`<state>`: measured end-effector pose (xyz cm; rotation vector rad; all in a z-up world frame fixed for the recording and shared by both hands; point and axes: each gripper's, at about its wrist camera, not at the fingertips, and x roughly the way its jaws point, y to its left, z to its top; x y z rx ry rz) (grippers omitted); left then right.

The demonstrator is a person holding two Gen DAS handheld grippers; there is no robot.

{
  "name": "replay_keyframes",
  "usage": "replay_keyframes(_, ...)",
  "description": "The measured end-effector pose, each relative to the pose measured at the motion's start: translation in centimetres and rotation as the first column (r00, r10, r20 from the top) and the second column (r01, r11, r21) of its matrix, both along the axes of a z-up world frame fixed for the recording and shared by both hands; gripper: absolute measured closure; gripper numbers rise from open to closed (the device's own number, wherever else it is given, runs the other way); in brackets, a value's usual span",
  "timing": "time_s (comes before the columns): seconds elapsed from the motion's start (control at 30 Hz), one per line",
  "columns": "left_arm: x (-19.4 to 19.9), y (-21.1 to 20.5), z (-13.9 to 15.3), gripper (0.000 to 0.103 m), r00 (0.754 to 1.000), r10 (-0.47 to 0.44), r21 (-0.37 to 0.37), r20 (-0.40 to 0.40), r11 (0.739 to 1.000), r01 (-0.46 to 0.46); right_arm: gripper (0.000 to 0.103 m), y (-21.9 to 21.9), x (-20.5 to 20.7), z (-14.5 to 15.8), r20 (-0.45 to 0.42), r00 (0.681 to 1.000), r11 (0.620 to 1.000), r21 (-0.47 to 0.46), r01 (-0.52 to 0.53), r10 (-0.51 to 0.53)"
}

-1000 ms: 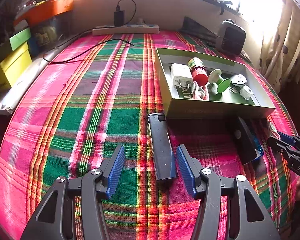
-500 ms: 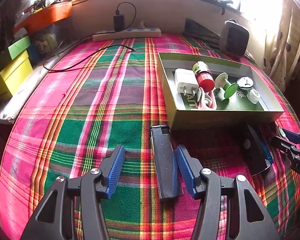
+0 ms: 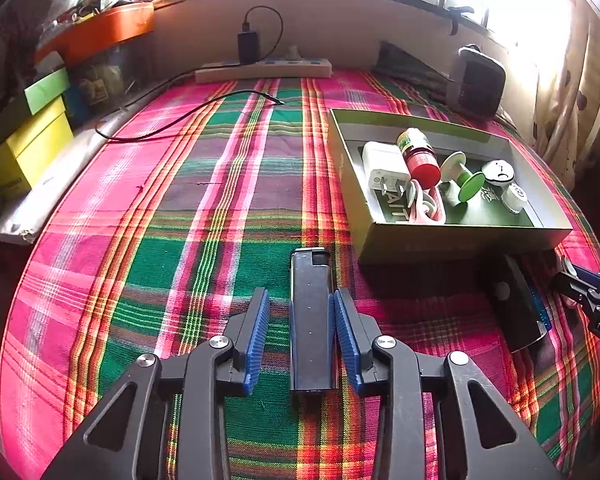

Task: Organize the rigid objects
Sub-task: 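Lift the lighter with right gripper while left gripper closes on the black stapler, then carry the lighter and stapler over the tray with both grippers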

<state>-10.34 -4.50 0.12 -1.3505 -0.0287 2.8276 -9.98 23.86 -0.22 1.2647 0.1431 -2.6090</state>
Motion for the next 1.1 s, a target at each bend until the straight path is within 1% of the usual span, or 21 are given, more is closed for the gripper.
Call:
replay_keyframes(0.17, 0.0, -0.35, -0.03, 0.081, 1.0, 0.009, 0.0, -0.003, 1.0, -0.009, 0.084, 0.11, 0.0, -0.02, 0.0, 1.0, 1.0, -0.001, 0.005, -0.005)
replay_keyframes(1.1, 0.04, -0.3, -0.07, 0.081, 1.0, 0.003, 0.006, -0.003, 1.0, -0.003, 0.085, 0.28, -0.03, 0.09, -0.003, 1.0, 1.0, -0.002, 0.007, -0.007)
